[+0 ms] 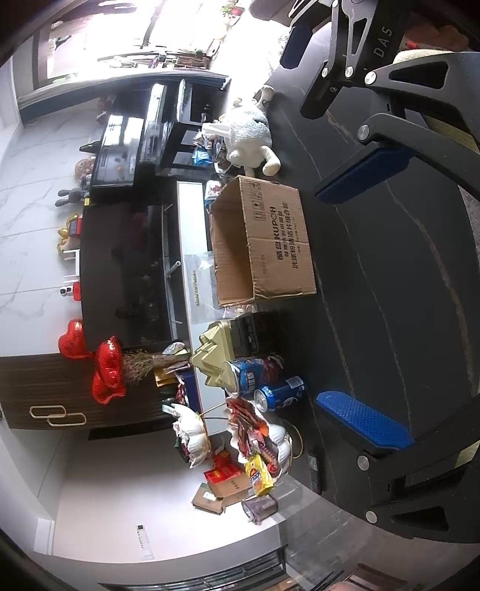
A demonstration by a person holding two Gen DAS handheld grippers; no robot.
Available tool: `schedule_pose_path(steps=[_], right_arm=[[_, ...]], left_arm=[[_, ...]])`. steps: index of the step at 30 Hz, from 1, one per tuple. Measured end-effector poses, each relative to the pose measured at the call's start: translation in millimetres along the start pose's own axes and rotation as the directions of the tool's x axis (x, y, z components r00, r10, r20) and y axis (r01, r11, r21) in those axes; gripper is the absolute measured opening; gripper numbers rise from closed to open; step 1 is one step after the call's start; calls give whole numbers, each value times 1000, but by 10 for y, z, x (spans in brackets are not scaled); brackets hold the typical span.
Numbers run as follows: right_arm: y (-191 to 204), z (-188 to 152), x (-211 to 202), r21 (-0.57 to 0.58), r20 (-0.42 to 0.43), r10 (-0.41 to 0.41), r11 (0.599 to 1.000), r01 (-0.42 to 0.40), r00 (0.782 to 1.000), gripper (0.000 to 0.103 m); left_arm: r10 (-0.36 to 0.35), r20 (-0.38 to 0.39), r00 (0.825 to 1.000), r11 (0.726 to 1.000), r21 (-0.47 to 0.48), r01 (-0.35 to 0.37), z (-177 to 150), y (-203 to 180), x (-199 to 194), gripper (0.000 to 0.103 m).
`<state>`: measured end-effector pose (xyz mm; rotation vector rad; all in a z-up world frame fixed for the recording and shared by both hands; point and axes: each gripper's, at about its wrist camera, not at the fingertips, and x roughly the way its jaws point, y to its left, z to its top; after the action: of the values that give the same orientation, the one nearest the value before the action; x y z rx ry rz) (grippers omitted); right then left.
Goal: Organize snacks
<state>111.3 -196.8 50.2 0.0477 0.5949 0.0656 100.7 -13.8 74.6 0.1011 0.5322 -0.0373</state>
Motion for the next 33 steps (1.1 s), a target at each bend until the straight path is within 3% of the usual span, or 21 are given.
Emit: schedule_pose_path(steps=[33], right_arm=[[47, 9, -157, -8, 37, 10, 1000, -10, 999, 87]], left_arm=[[-1, 49, 999, 1000, -9, 1, -12, 15, -189, 103]])
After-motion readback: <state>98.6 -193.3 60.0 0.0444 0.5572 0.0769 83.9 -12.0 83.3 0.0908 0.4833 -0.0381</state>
